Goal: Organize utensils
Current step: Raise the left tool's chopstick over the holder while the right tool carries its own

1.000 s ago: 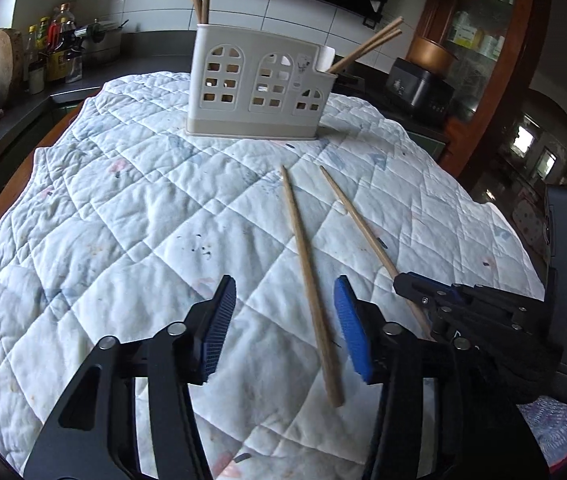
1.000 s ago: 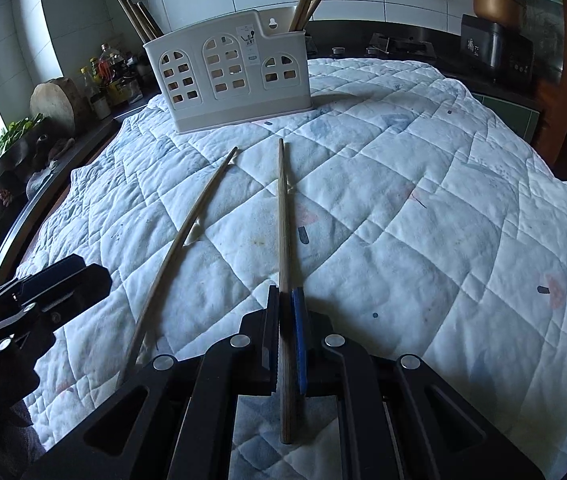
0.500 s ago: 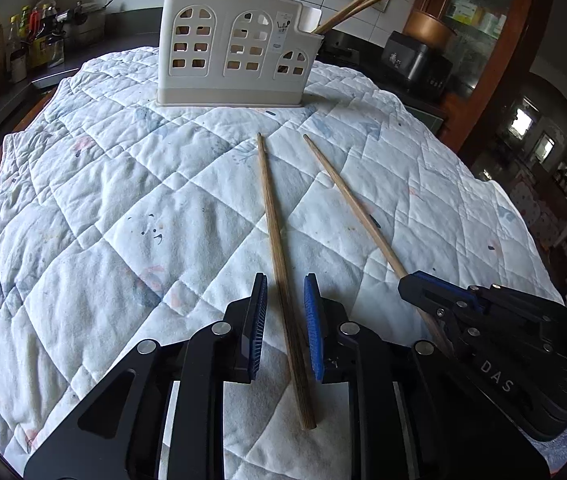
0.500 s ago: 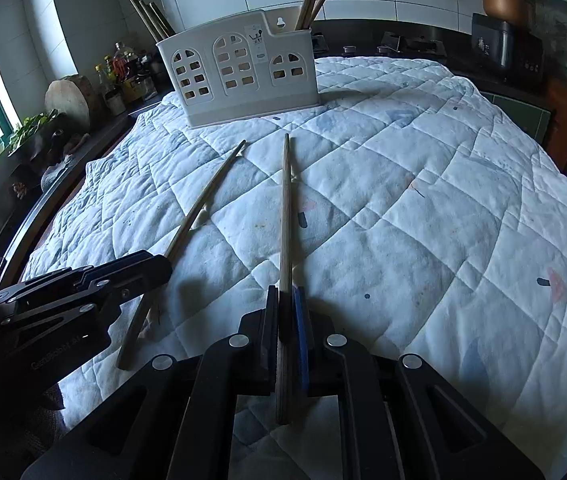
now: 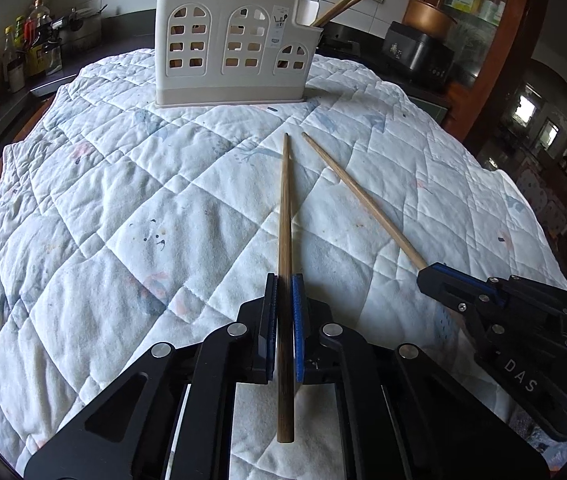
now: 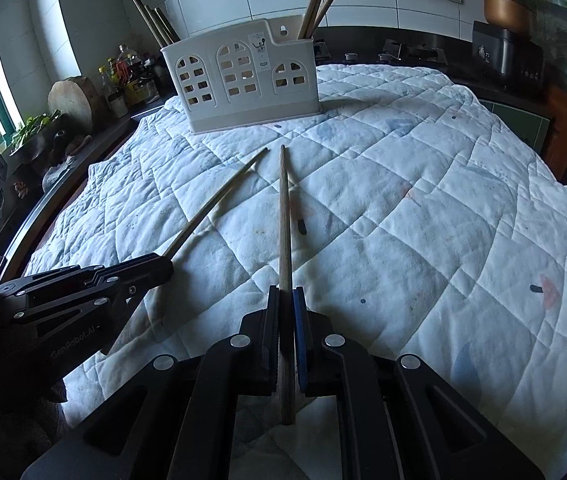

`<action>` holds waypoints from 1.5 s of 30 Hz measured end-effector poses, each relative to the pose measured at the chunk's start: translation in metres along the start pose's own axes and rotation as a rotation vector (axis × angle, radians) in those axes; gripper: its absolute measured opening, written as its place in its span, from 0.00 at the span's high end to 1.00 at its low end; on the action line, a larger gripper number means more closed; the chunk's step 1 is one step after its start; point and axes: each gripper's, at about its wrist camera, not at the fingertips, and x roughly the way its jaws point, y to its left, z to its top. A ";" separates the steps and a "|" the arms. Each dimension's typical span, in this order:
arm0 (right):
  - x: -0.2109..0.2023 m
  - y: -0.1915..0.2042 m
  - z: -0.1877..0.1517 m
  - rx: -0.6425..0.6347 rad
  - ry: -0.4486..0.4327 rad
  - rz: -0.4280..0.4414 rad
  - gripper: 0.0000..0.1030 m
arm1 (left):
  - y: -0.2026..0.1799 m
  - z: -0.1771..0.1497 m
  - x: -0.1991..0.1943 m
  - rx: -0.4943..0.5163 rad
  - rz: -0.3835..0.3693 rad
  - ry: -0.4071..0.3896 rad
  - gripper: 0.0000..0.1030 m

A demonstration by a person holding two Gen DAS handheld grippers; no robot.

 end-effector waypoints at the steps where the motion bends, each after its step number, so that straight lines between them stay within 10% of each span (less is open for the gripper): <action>1: -0.006 0.000 0.004 -0.005 -0.016 0.001 0.93 | 0.001 0.002 -0.004 -0.001 -0.003 -0.011 0.95; 12: -0.076 0.012 0.083 -0.108 -0.234 0.033 0.93 | 0.020 0.046 -0.052 -0.030 -0.057 -0.162 0.95; 45: -0.058 0.016 0.329 -0.155 -0.343 0.045 0.93 | 0.028 0.248 -0.141 0.143 0.036 -0.460 0.95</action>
